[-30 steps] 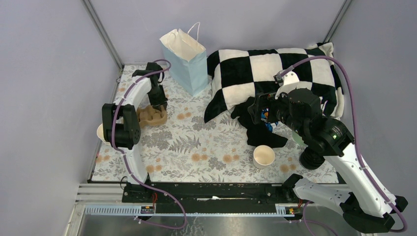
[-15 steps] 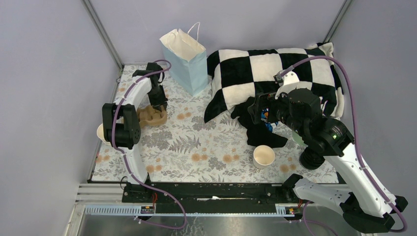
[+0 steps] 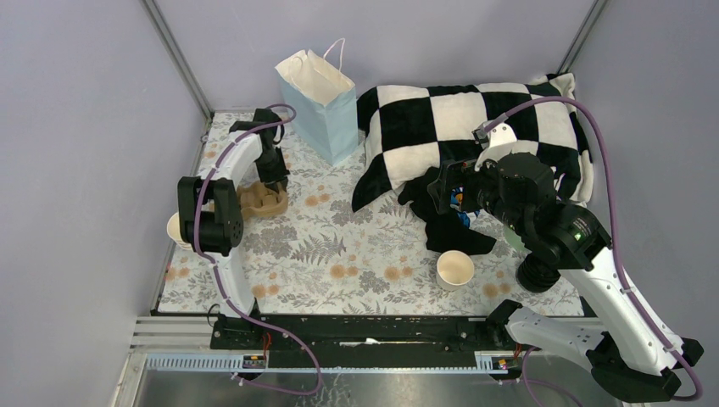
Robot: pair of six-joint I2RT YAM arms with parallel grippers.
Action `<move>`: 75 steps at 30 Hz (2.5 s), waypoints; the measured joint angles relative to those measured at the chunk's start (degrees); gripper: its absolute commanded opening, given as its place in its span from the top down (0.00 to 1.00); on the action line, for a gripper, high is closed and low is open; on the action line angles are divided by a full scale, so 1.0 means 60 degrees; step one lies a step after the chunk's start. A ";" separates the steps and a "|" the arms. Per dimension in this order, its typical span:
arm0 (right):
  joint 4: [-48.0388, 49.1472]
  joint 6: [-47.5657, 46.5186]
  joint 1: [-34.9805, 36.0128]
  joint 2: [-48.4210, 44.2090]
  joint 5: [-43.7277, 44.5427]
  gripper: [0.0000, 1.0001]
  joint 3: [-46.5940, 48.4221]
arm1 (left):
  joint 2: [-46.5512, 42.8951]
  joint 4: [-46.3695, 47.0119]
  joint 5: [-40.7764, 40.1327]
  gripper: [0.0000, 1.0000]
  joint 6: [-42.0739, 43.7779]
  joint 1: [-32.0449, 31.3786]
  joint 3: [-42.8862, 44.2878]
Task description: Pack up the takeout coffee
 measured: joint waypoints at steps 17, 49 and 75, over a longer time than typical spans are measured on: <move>0.0004 0.0000 0.0000 -0.0004 -0.0004 0.00 0.0000 | -0.0353 -0.0353 0.0368 0.90 0.0466 0.0295 0.0295; 0.0000 -0.0004 0.0000 0.0098 -0.0025 0.00 0.0000 | -0.2218 0.2954 0.5839 1.00 0.1501 0.2229 -0.3122; 0.0011 0.0011 0.0000 0.0109 -0.0280 0.00 0.0000 | -0.1246 -0.2022 -0.5136 1.00 -0.0219 -0.1453 0.1381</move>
